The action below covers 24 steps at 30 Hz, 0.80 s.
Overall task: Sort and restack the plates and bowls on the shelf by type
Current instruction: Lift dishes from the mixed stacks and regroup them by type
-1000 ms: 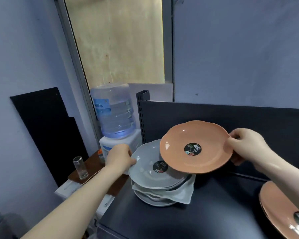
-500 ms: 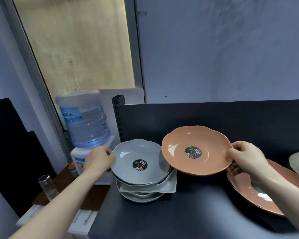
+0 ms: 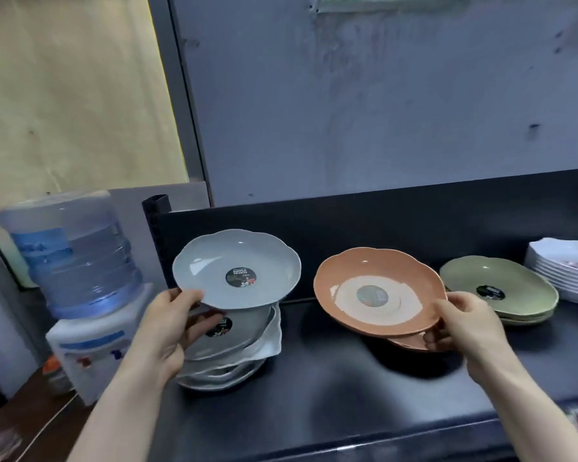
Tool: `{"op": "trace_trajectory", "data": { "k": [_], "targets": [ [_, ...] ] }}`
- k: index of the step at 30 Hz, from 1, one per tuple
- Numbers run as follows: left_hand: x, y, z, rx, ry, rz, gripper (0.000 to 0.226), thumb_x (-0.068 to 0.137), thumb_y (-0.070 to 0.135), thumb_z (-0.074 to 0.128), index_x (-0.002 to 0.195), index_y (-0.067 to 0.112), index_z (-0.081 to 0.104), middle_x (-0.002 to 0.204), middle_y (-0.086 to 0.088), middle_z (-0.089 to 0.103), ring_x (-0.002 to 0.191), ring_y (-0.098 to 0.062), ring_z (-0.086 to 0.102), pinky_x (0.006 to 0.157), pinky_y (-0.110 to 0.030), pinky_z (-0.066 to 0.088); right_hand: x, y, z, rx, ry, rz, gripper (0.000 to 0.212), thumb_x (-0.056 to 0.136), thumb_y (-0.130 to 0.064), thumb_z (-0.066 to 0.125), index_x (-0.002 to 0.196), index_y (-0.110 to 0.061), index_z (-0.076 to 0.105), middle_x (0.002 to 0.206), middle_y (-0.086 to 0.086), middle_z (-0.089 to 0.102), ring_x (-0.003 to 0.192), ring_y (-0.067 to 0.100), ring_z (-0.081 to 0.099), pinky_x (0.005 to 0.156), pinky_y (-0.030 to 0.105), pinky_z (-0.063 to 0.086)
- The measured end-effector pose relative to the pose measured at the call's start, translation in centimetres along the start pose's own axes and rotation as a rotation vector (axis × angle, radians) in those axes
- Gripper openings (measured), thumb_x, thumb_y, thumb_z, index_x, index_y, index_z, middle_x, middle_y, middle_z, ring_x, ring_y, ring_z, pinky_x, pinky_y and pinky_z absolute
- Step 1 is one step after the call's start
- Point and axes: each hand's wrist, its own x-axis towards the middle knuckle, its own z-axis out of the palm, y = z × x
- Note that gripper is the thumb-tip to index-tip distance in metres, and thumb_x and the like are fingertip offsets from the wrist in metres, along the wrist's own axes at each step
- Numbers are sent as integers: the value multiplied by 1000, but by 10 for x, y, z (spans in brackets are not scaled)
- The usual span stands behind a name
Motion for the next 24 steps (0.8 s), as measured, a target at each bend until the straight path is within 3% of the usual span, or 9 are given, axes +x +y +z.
{"op": "trace_trajectory", "data": {
  "k": [3, 9, 13, 16, 20, 24],
  "targets": [
    [-14, -24, 24, -87, -47, -26, 2, 92, 1, 51, 91, 3, 51, 85, -11, 59, 62, -21, 68, 48, -23, 58, -5, 20, -18, 17, 60, 28, 23, 87, 0, 47, 105, 6, 60, 59, 16, 58, 33, 19, 51, 35, 27, 49],
    [-33, -64, 71, -172, -92, -30, 21, 92, 2, 52, 112, 4, 51, 95, -8, 62, 73, -19, 67, 64, -31, 61, 10, 41, -44, -3, 107, 48, 20, 87, -4, 47, 96, 9, 60, 57, 15, 58, 35, 20, 52, 46, 33, 53],
    [-41, -78, 91, -190, -87, -12, 14, 91, 1, 53, 104, 5, 53, 96, -8, 61, 79, -19, 63, 61, -27, 60, 31, 44, -47, -32, 54, 32, 18, 93, -8, 51, 101, 7, 57, 62, 17, 59, 40, 22, 55, 42, 32, 54],
    [-42, -89, 101, -177, -66, 6, 24, 91, 1, 53, 115, 3, 51, 101, -8, 61, 84, -20, 62, 58, -23, 60, 44, 47, -47, -117, 3, -13, 11, 92, -6, 57, 101, -3, 52, 66, 19, 58, 46, 26, 54, 48, 36, 53],
    [-40, -101, 115, -164, -26, 21, 34, 91, 2, 53, 125, -2, 47, 100, -5, 61, 81, -20, 62, 59, -24, 59, 59, 58, -53, -279, -60, -35, 36, 82, 0, 63, 111, -16, 52, 67, 14, 59, 45, 25, 56, 53, 41, 53],
    [-38, -112, 135, -135, -2, 18, 34, 91, 1, 53, 125, 0, 47, 95, -5, 62, 82, -20, 60, 60, -25, 60, 75, 56, -62, -295, -100, -92, 41, 80, 0, 64, 119, -12, 58, 66, 13, 62, 41, 19, 56, 45, 30, 48]
  ]
}}
